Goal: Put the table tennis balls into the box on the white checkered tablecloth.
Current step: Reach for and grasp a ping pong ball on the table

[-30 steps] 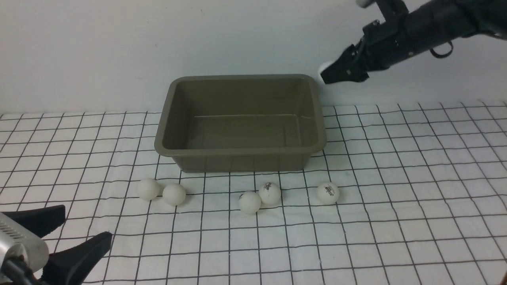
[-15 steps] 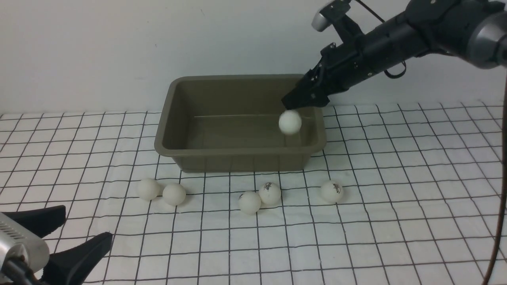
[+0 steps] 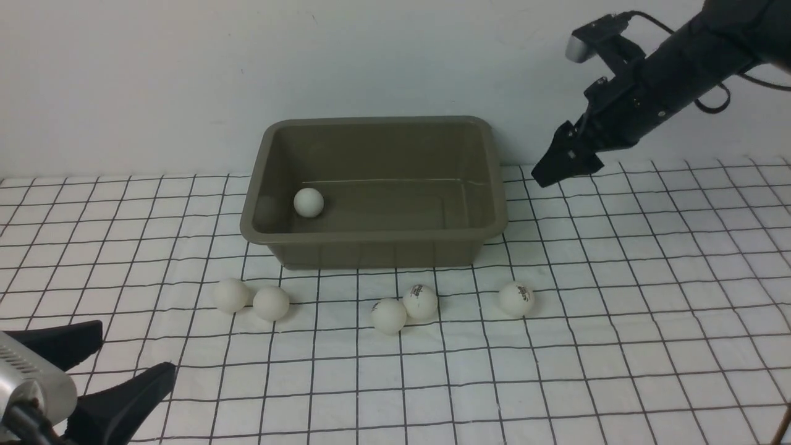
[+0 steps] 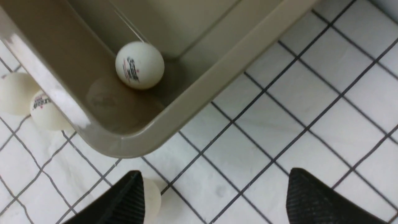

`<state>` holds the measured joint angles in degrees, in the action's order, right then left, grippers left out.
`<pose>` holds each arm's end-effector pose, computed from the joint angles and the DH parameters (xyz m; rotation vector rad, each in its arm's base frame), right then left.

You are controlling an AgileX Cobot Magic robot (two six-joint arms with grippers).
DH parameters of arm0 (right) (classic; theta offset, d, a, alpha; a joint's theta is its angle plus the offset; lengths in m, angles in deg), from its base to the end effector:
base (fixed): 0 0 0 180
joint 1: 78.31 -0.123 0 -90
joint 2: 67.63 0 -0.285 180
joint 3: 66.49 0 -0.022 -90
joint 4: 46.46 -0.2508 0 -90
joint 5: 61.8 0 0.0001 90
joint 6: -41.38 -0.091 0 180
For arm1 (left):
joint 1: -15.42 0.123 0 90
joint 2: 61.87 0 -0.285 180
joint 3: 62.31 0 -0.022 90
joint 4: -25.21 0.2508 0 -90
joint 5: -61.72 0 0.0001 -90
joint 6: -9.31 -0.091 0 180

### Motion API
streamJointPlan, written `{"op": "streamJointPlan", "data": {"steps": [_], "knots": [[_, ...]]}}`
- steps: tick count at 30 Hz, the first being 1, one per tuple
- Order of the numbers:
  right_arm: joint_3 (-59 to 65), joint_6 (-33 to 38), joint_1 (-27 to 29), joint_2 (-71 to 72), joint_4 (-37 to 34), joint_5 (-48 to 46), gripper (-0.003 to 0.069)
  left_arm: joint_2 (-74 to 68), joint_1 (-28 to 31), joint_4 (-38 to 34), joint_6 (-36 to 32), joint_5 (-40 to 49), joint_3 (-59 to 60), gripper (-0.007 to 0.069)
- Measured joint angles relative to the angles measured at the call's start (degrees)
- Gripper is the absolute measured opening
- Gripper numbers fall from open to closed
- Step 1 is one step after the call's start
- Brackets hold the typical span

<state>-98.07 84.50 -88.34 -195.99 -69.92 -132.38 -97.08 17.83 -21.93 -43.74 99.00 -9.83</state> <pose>0.4364 0.1119 0.2569 -1.1263 2.5459 0.4547 0.0923 -0.0366 0.2848 0.4599 1.9173 -0.2925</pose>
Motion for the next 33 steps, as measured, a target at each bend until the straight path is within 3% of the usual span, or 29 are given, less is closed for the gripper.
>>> {"op": "streamJointPlan", "data": {"steps": [7,17,25,33], "knots": [[7.08,-5.16,-1.03,7.67,4.17,0.0,0.0549,0.0,0.0,0.0,-0.18,0.0,0.0,0.0503],[25.43,-6.01,-2.92,20.81,0.65,0.81,0.0547,0.0,0.0,0.0,-0.18,0.0,0.0,0.0503],[36.01,-3.42,-7.0,20.62,-1.52,13.13,0.0548,0.0,0.0,0.0,-0.18,0.0,0.0,0.0503],[37.78,-2.94,-10.66,16.09,0.44,27.27,0.0548,0.0,0.0,0.0,-0.18,0.0,0.0,0.0503]]}}
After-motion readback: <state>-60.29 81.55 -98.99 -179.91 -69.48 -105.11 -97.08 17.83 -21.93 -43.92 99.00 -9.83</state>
